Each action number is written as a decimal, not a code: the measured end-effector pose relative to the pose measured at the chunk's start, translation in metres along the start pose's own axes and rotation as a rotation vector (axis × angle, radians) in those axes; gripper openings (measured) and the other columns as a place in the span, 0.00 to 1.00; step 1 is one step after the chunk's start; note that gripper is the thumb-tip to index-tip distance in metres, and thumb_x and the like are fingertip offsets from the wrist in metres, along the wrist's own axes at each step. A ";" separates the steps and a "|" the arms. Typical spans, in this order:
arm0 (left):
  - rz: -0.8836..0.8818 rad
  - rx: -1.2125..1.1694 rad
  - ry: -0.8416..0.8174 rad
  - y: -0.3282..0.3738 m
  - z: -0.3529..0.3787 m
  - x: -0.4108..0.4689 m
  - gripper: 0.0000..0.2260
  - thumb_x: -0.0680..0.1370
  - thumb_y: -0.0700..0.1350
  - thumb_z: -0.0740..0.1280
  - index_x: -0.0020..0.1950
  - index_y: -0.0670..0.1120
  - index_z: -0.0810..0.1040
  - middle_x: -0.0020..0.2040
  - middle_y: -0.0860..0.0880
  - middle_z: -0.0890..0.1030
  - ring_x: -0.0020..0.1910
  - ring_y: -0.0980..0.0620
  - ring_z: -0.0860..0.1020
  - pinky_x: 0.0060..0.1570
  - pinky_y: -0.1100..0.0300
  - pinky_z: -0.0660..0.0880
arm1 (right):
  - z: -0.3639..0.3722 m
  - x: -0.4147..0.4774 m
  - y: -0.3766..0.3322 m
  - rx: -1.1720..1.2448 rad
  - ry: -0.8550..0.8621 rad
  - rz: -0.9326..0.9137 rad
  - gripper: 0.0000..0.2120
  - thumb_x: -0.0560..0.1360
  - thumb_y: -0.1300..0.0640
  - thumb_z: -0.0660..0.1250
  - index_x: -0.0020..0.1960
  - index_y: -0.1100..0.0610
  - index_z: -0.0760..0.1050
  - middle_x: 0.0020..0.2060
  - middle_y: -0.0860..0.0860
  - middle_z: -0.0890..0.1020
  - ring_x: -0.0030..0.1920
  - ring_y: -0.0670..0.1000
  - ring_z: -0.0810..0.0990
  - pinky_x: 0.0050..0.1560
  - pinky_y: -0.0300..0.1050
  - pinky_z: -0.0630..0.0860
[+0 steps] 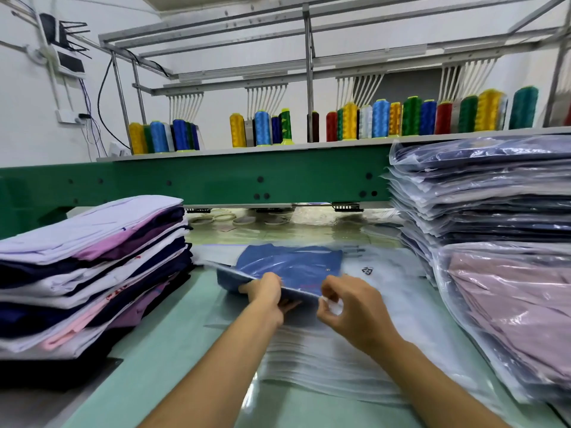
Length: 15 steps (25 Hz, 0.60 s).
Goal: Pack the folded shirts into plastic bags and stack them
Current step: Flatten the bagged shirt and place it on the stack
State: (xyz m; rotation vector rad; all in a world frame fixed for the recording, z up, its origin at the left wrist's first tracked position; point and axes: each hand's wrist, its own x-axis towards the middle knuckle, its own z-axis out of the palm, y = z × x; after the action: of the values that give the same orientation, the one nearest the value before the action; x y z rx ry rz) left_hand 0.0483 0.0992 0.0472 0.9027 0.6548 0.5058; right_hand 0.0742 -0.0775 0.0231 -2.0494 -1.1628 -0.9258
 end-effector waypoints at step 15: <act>0.198 0.163 -0.320 0.104 0.039 -0.024 0.17 0.66 0.34 0.54 0.51 0.37 0.73 0.41 0.43 0.70 0.34 0.44 0.71 0.36 0.54 0.73 | 0.003 0.073 0.057 0.484 -0.120 0.937 0.07 0.78 0.54 0.65 0.43 0.56 0.76 0.39 0.49 0.80 0.43 0.53 0.78 0.43 0.48 0.73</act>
State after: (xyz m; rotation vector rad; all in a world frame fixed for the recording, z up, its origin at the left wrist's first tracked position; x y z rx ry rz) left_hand 0.0460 0.1171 0.1599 1.1809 0.3193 0.4752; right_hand 0.1529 -0.0665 0.0711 -1.9081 -0.3067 -0.0506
